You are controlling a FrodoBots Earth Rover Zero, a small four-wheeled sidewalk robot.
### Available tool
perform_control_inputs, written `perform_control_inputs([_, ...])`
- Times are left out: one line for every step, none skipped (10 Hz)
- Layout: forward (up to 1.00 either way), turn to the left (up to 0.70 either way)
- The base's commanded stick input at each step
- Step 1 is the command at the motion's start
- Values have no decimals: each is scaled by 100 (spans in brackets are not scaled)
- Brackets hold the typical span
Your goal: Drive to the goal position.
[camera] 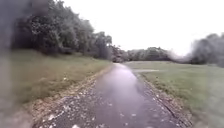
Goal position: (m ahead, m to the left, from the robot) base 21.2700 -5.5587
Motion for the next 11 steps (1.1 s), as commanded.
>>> perform_control_inputs([70, 0])
perform_control_inputs([70, 0])
perform_control_inputs([70, 0])
perform_control_inputs([70, 0])
perform_control_inputs([70, 0])
perform_control_inputs([70, 0])
perform_control_inputs([70, 0])
perform_control_inputs([70, 0])
perform_control_inputs([70, 0])
perform_control_inputs([70, 0])
perform_control_inputs([70, 0])
